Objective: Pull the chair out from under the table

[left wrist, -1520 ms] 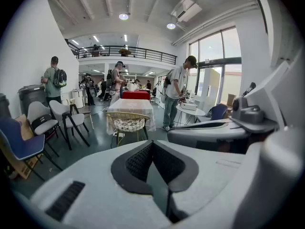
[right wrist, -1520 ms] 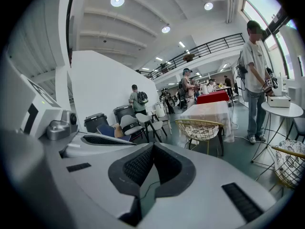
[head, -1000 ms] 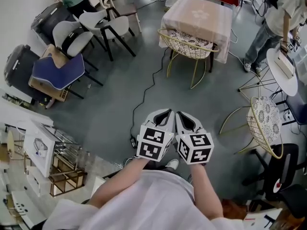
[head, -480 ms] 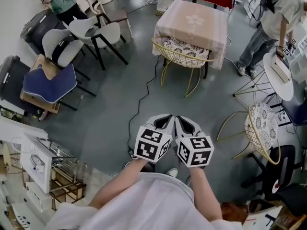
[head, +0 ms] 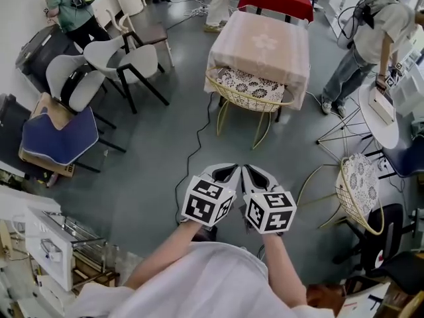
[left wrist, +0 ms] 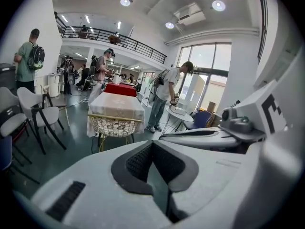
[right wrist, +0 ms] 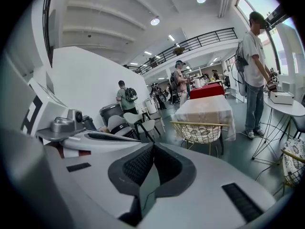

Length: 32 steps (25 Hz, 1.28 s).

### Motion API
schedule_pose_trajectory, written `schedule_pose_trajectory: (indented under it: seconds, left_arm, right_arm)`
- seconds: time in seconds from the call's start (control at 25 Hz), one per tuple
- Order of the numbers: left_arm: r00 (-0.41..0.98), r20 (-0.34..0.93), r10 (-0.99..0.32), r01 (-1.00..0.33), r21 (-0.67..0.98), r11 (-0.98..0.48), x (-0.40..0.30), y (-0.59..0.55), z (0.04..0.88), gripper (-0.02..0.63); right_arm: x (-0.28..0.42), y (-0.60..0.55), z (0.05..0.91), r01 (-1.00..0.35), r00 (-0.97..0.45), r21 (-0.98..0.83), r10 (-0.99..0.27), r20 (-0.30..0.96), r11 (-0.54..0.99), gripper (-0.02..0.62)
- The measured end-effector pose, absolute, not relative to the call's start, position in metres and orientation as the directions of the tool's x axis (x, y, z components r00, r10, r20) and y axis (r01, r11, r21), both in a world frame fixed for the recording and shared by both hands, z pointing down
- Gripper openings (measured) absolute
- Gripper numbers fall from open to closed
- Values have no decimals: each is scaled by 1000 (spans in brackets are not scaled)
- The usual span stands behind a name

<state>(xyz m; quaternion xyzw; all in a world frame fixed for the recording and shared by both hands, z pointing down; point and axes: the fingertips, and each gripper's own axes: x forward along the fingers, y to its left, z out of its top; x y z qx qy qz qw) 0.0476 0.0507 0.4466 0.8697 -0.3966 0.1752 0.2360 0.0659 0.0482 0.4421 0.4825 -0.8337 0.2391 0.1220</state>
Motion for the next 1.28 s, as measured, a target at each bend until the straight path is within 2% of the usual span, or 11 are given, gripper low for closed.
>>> schedule_pose_trajectory:
  seconds: [0.4, 0.88, 1.28]
  left_arm:
    - [695, 489, -527, -701, 299, -647, 12, 2, 447, 5]
    - [691, 493, -529, -707, 307, -638, -22, -27, 451, 5]
    - [680, 507, -530, -710, 275, -648, -28, -54, 457, 5]
  right_arm:
    - [31, 3, 444, -885, -457, -314, -765, 454, 342, 3]
    - [-1, -21, 444, -878, -468, -327, -768, 438, 348, 3]
    - [-1, -49, 446, -867, -483, -345, -778, 403, 360, 3]
